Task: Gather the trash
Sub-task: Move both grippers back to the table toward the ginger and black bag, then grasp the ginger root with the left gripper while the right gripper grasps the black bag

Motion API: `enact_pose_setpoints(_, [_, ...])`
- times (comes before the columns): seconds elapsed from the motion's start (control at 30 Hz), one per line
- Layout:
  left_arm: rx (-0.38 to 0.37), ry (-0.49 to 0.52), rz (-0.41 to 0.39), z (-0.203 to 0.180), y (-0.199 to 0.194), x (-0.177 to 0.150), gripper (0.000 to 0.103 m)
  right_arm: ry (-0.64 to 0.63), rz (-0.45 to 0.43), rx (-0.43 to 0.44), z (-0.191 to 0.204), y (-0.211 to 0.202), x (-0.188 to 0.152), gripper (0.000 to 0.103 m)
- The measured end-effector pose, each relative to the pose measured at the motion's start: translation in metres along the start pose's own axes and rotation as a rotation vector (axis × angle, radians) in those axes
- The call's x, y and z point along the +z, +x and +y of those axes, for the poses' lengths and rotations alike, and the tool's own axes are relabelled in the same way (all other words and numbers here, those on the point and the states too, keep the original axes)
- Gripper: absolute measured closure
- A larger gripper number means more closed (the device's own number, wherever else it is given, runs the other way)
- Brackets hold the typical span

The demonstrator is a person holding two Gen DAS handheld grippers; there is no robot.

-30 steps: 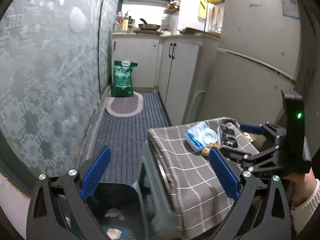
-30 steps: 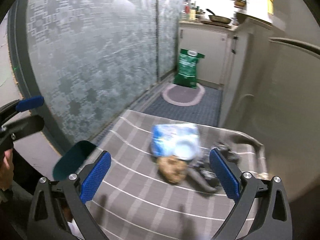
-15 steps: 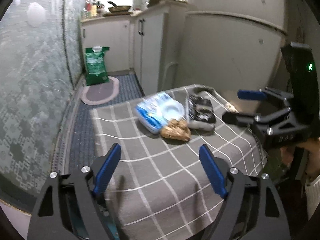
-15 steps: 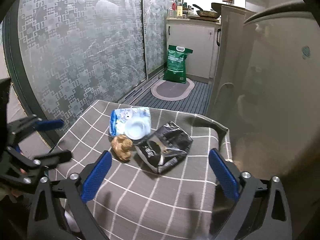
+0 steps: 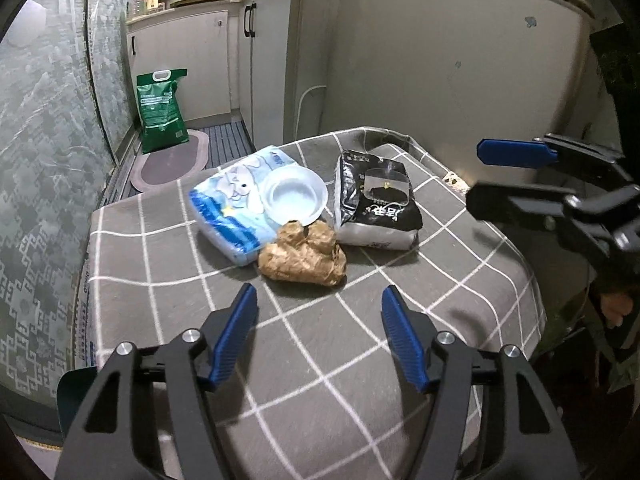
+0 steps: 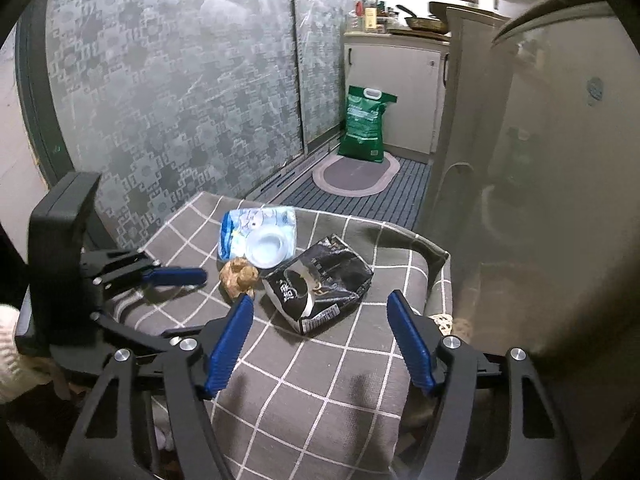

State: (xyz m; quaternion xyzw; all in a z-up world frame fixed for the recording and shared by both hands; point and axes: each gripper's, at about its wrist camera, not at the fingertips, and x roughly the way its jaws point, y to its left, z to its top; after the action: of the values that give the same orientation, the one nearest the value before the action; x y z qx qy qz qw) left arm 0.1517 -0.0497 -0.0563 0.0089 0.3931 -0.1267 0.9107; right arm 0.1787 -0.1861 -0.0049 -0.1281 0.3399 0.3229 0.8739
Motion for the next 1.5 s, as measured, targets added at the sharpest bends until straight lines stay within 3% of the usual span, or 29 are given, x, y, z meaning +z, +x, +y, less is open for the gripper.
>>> enact_pose_setpoints(0.23, [-0.005,-0.009,-0.002,0.003,0.011,0.01,0.037,-0.101,0.053,0.007,0.009,0.004,0.008,0.033])
enact_pose_setpoints(0.63, [-0.034,-0.028,0.008,0.015,0.015,0.017,0.053,-0.182,0.244,-0.051,0.019,0.045,0.027,0.033])
enact_pose_setpoints(0.93, [-0.039,-0.071,0.026,0.039,-0.01,0.004,0.053,-0.275,0.314,-0.06,0.034,0.065,0.037,0.017])
enact_pose_setpoints(1.27, [-0.065,-0.126,-0.027,0.066,-0.046,-0.002,0.053,-0.274,0.467,-0.1,0.028,0.115,0.047,0.014])
enact_pose_setpoints(1.5, [-0.084,-0.141,-0.044,0.078,-0.063,-0.008,0.053,-0.18,0.505,-0.062,0.01,0.127,0.051,0.007])
